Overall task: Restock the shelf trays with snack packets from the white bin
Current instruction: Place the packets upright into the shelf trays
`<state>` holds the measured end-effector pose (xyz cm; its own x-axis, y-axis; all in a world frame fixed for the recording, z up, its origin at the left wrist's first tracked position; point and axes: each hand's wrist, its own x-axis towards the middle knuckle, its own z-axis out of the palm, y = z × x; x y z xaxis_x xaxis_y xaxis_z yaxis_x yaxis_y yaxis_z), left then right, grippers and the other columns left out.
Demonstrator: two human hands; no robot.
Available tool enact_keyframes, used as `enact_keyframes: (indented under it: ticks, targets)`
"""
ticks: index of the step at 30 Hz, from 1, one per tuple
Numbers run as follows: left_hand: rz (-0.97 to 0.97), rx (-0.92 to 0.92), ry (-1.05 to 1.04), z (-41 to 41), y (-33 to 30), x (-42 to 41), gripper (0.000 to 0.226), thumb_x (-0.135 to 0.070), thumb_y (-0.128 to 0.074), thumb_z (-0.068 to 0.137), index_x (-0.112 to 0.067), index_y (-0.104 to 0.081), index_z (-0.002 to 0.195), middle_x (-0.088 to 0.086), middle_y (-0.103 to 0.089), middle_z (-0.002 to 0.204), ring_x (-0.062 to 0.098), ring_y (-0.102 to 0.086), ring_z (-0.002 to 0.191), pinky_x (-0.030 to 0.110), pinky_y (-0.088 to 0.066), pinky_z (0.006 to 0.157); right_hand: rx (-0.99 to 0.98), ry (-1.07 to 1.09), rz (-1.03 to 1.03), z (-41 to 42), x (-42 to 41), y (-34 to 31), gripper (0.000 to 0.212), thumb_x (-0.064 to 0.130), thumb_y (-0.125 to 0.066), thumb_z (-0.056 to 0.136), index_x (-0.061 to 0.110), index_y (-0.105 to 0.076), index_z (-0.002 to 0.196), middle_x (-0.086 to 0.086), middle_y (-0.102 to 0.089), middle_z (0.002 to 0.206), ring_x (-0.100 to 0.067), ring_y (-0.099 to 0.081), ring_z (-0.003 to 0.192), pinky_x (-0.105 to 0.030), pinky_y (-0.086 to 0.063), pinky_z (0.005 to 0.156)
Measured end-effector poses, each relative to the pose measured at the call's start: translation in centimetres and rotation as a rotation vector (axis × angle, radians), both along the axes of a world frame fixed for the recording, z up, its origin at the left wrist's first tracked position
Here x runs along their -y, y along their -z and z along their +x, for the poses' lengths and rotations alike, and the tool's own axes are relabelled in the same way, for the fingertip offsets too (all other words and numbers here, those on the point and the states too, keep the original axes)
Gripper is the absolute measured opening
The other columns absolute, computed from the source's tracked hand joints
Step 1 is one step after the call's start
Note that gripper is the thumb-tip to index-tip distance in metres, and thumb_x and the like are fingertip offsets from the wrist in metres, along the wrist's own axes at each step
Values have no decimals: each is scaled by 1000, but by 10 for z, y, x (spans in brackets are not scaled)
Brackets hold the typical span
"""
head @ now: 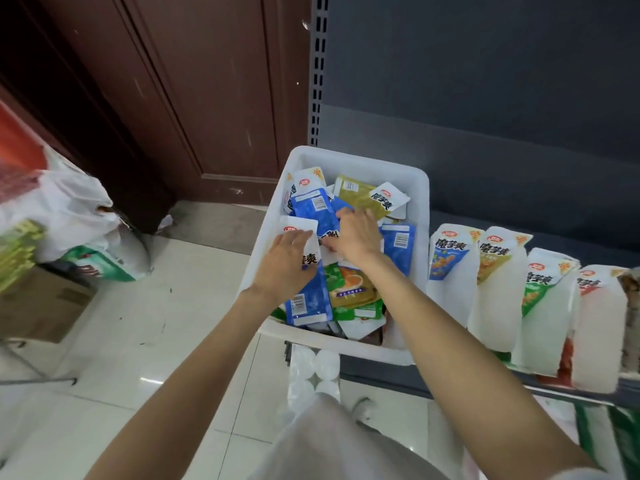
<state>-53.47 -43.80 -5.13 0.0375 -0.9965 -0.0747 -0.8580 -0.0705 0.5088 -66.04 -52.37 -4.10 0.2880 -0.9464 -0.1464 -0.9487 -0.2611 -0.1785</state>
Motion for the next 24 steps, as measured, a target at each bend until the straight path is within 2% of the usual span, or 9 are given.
enact_keyframes:
  ticks: [4,6,8,11,13,16,18,20,24]
  targets:
    - [-33,-35,14,1,1,-3,62,-21,-62,88,-13,-33,143,7,-38,145,22,-32,132,27,-25,106,170,116,264,0,9,-10,29,35,-70,83,11,-56,76,-7,-60,89,-25,-57,88,-31,-39,67]
    - [-101,-62,13,2,0,-5,66,-24,-64,86,-14,-33,143,7,-37,145,23,-33,131,29,-28,105,288,178,202,-11,4,-26,18,28,-63,89,11,-57,91,-3,-56,92,-22,-56,87,-30,-39,66]
    - [-248,-75,71,1,-5,-7,74,-28,-70,82,-14,-32,144,6,-36,146,24,-31,133,34,-31,107,524,265,139,-33,-12,-47,34,20,-60,91,15,-50,123,2,-55,102,-16,-58,85,-30,-47,67]
    - [-459,-25,325,-11,-19,-6,79,-40,-71,79,-15,-33,145,2,-35,149,19,-25,139,38,-21,115,928,338,299,-72,-46,-80,28,15,-63,89,21,-59,116,4,-62,104,-1,-61,72,-19,-49,53]
    - [-563,-99,402,-31,-31,-5,59,-38,-64,85,-15,-47,136,0,-50,138,15,-37,133,37,-23,114,1158,333,520,-96,-69,-97,14,23,-63,87,19,-72,96,-2,-66,98,0,-62,70,-18,-46,51]
    - [-618,-327,323,-68,-54,-2,30,-27,-53,92,-6,-63,110,7,-67,102,12,-55,98,24,-40,89,1505,226,647,-135,-95,-122,29,48,-58,78,26,-76,86,-5,-71,97,-12,-66,79,-21,-50,56]
    - [-375,-531,309,-94,-72,0,28,-30,-50,95,-10,-58,114,2,-67,95,11,-59,88,23,-43,76,1456,202,388,-161,-101,-125,18,43,-70,79,27,-70,85,2,-69,85,-11,-61,72,-24,-46,58]
    - [-168,-638,391,-121,-79,9,21,-28,-52,95,-16,-52,112,-5,-67,93,9,-63,86,27,-48,75,1180,315,-15,-184,-98,-123,8,28,-70,81,23,-64,81,7,-54,65,-7,-47,61,-25,-36,56]
    - [-216,-506,485,-168,-77,33,21,-21,-60,87,-18,-44,100,-2,-67,90,17,-63,82,38,-51,70,856,359,-357,-219,-80,-111,9,24,-69,86,27,-62,81,8,-48,80,-7,-52,68,-28,-44,59]
